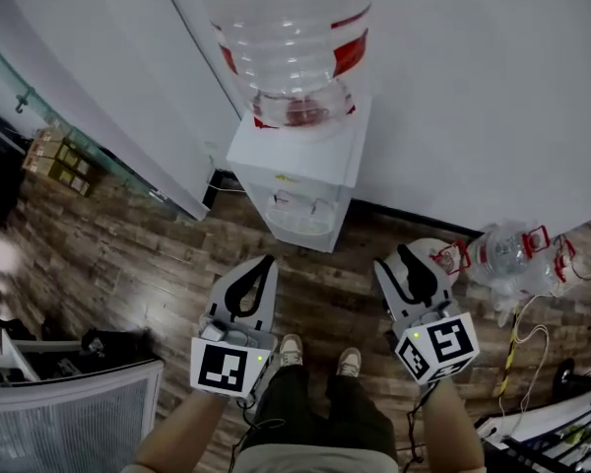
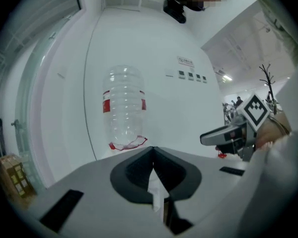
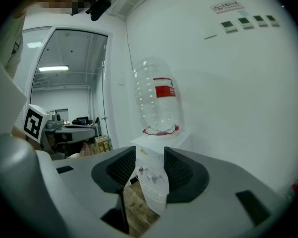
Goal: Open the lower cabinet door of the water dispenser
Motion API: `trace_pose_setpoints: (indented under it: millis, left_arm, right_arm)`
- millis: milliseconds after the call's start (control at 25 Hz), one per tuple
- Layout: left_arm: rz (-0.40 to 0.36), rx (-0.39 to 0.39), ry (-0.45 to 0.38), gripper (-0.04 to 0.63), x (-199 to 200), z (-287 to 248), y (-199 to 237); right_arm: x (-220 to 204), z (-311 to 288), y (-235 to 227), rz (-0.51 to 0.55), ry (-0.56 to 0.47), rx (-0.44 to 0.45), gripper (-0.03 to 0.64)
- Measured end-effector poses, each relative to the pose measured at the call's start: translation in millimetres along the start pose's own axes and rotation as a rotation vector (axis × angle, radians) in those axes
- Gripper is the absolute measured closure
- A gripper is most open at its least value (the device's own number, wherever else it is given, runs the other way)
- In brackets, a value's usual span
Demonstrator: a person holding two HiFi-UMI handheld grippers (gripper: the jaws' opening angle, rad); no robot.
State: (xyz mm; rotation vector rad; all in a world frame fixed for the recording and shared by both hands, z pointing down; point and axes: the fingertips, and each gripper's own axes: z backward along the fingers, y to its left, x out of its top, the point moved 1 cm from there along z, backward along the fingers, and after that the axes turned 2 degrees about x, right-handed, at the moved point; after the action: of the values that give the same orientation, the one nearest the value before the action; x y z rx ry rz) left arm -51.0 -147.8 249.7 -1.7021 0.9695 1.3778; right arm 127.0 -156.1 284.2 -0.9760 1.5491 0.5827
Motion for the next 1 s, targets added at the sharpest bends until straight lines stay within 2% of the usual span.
trace_pose_setpoints:
  millis: [120, 280, 760, 1000]
  left_arm:
    - [0.006, 0.037, -0.001, 0.589, -35, -17, 11]
    - [0.029, 0.036, 0.030, 0.589, -86, -40, 13]
    - [0.012, -0.020, 0.090, 0.589, -249, -95, 15]
    - [0.015, -0.043, 0.074, 0.589, -317, -124, 19]
  right_arm:
    - [-40, -22, -20, -0.036, 0.002, -0.009, 0.398]
    - [-97, -47, -40, -0.016, 0.050, -0.026, 0.359]
    - [-254, -134, -65, -0.020, 0.120, 0.014, 0.324]
    - [-321, -174, -83, -0.018, 0.152, 0.048, 0.314]
